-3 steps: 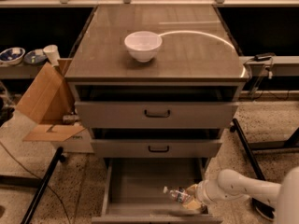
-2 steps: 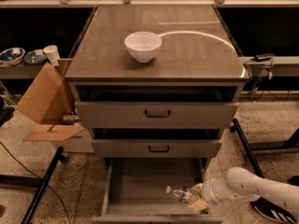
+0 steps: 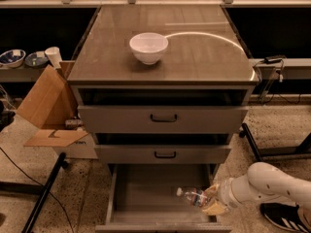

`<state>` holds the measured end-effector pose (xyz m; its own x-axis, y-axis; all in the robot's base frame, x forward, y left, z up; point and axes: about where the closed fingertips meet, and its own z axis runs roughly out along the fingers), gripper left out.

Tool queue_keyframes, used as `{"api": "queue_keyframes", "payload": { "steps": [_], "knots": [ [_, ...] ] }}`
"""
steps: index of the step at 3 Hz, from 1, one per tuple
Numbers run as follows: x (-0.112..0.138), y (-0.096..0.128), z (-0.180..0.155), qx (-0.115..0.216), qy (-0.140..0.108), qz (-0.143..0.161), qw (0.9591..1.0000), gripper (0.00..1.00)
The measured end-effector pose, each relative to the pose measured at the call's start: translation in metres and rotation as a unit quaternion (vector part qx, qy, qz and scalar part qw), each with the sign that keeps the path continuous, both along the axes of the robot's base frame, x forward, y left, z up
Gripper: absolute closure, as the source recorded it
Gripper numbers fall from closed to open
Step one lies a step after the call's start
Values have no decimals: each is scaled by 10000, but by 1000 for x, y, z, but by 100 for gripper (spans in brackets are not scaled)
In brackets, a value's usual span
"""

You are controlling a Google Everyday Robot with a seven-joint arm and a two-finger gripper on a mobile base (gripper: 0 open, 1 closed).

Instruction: Pick water bottle from bottom drawer and place on counter

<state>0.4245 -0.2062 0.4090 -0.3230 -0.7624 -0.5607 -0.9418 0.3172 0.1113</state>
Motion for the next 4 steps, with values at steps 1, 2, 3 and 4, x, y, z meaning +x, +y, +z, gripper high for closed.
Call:
{"api": "queue_keyframes", "payload": {
  "steps": [1,2,3,4],
  "knots": [
    [0,0,0,0,0,0,10000,100],
    [-12,-1,11,54,-30,87,9999,100],
    [-41,-2,46,125,-257,115,9995,100],
    [-97,-15,111,9,-590,-74,9982,100]
  ]
}}
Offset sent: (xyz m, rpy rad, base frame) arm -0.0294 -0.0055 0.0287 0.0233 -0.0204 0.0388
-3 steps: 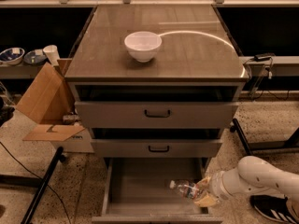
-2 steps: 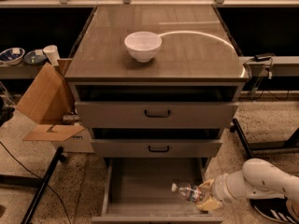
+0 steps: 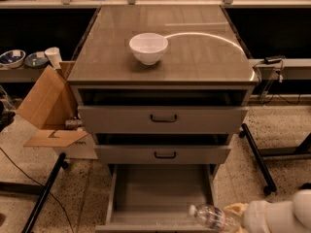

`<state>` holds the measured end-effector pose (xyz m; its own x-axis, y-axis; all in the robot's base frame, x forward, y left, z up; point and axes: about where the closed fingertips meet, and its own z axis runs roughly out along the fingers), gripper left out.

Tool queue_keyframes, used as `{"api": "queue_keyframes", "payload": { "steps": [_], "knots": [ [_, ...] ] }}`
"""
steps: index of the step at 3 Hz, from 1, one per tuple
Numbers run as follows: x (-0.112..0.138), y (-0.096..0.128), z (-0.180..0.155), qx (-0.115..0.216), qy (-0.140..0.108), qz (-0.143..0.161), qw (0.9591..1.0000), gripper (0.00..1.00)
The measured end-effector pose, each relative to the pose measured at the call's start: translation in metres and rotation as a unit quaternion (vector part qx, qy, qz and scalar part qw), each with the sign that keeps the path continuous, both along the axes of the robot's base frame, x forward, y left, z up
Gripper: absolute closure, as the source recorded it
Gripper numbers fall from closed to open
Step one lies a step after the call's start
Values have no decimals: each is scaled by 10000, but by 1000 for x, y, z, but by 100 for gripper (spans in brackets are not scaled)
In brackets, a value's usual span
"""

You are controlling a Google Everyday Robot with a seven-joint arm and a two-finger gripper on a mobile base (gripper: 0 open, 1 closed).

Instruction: Pick water bottle from bottom drawer and place on counter

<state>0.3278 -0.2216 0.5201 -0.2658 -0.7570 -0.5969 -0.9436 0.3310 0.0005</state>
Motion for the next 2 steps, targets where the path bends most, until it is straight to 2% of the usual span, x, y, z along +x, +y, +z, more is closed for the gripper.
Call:
{"api": "queue_keyframes", "payload": {
  "steps": [1,2],
  "knots": [
    [-56,3,99,-138,-463,-209,9986,100],
    [-70,10,177,-378,-888,-317,9948,100]
  ]
}}
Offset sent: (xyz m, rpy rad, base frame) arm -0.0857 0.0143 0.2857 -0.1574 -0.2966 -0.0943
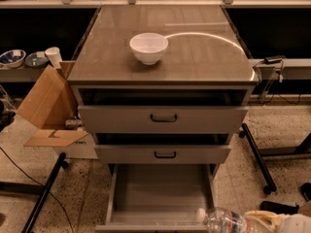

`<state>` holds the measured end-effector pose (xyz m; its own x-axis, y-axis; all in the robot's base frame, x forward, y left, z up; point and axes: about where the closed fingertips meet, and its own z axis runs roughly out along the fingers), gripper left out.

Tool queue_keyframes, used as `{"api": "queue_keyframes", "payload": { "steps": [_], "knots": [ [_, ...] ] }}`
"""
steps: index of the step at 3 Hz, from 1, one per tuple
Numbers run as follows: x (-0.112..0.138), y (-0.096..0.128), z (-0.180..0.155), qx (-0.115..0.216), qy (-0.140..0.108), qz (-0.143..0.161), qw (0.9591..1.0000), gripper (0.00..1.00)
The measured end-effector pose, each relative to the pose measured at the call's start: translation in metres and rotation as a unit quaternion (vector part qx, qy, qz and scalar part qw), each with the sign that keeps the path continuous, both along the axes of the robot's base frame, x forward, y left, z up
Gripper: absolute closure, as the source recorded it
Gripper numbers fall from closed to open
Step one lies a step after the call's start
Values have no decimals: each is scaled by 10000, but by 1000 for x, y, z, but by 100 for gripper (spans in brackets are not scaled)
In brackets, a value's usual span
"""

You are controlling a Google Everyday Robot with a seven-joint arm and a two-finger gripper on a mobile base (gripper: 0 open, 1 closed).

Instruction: Pick water bottle from bottom drawer and place on counter

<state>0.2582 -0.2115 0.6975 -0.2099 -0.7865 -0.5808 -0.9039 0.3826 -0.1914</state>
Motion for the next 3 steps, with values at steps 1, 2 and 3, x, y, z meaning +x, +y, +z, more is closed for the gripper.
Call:
{"api": "queue_keyframes", "payload": {
  "steps": [1,2,3],
  "knots": [
    [11,19,77,-242,-375,8,9990,100],
    [31,43,137,-415,-669,71,9969,100],
    [49,64,190,-518,-937,151,9941,100]
  ]
}}
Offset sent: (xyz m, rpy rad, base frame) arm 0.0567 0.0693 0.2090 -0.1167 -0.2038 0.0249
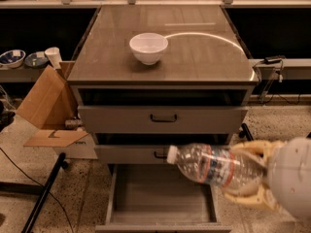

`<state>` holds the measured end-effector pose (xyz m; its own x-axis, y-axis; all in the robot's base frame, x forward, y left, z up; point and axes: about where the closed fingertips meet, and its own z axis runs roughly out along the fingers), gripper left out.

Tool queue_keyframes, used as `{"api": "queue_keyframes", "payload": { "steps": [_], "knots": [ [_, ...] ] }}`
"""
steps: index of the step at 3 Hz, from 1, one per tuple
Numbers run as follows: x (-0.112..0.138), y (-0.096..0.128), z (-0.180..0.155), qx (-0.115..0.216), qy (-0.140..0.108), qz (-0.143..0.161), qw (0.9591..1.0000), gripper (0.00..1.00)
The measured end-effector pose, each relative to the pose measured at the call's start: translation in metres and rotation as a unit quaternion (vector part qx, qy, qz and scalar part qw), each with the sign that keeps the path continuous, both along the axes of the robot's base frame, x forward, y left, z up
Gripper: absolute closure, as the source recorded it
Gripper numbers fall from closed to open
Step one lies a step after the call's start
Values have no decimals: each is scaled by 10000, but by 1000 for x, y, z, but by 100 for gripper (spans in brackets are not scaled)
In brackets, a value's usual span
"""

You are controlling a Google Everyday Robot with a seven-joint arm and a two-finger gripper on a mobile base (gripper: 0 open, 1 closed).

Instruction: Pick water bottle from bottom drawer and place on counter

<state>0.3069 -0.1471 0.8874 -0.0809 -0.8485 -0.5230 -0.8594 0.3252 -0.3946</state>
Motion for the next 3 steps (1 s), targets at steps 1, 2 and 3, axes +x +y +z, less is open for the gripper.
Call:
{"api": "queue_keyframes", "payload": {
  "steps": [1,2,3],
  "knots": [
    [22,23,56,-129,-211,102,9996,100],
    [33,30,84,-112,-336,38,9994,100],
    [33,30,84,-112,-336,38,9994,100]
  ]
}}
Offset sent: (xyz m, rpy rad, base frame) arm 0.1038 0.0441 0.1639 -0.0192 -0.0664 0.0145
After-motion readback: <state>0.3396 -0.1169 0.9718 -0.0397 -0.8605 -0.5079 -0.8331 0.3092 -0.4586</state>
